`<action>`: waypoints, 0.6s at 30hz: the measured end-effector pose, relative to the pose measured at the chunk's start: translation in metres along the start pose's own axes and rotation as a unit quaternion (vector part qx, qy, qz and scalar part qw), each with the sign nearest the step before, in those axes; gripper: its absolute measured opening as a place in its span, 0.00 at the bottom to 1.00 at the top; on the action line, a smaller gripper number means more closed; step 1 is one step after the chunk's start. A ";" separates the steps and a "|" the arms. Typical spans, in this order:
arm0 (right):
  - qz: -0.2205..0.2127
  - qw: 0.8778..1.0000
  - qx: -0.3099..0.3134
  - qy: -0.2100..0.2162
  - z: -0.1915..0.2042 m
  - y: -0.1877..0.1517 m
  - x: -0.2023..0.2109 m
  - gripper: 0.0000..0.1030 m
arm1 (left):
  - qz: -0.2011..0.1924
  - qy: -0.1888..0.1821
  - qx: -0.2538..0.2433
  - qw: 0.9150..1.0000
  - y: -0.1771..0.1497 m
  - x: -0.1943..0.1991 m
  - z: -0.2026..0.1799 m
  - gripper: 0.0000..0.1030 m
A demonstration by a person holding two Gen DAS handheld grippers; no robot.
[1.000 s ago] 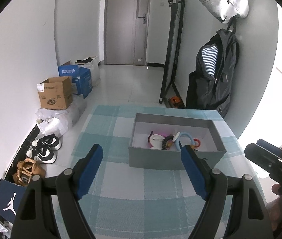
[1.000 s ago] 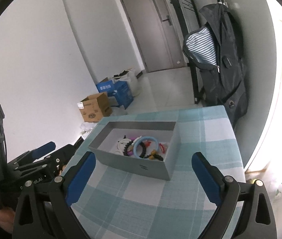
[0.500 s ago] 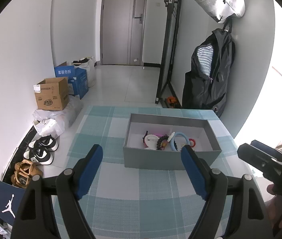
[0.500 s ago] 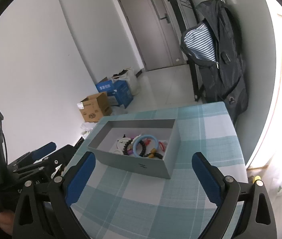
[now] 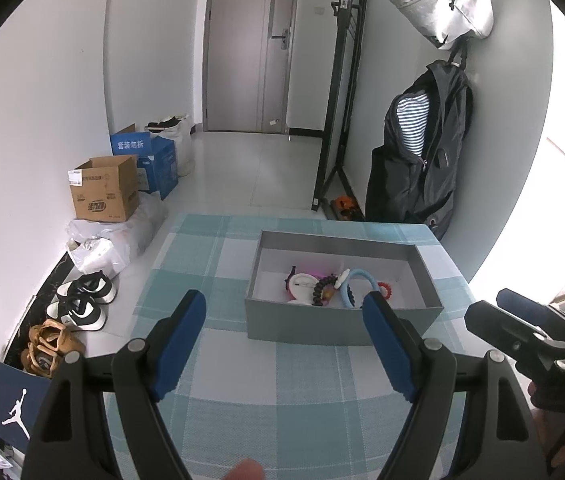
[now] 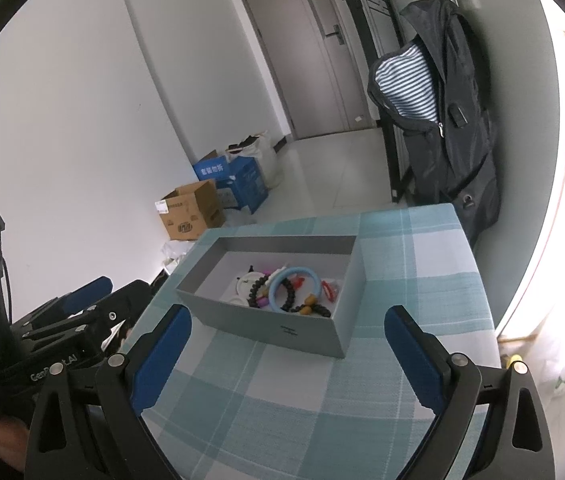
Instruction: Organize jewelry
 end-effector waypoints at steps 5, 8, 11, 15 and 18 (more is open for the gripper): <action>0.001 1.000 -0.001 -0.001 0.000 0.000 -0.001 0.95 | 0.006 -0.009 0.003 1.000 0.001 0.000 0.000 0.75; 0.001 1.000 -0.001 -0.001 0.000 0.000 -0.002 0.95 | 0.008 -0.011 0.001 1.000 0.001 -0.001 0.001 0.75; 0.002 1.000 -0.001 -0.001 -0.001 0.001 -0.002 0.95 | 0.007 -0.012 0.000 1.000 0.001 -0.001 0.000 0.75; 0.003 1.000 -0.001 -0.002 -0.001 0.000 -0.002 0.95 | 0.006 -0.012 -0.003 1.000 0.001 -0.001 -0.001 0.75; 0.003 1.000 -0.001 -0.002 -0.001 0.000 -0.003 0.95 | 0.005 -0.011 -0.004 1.000 0.001 0.000 -0.002 0.75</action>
Point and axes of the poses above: each gripper's, at about its wrist camera, not at the fingertips, and x roughly against the way its jaws point, z to its left, y to its top, the point moved 3 cm from there along -x, roughly the way its jaws point, and after that the axes turned 7 degrees about y, right-handed, at the moved point
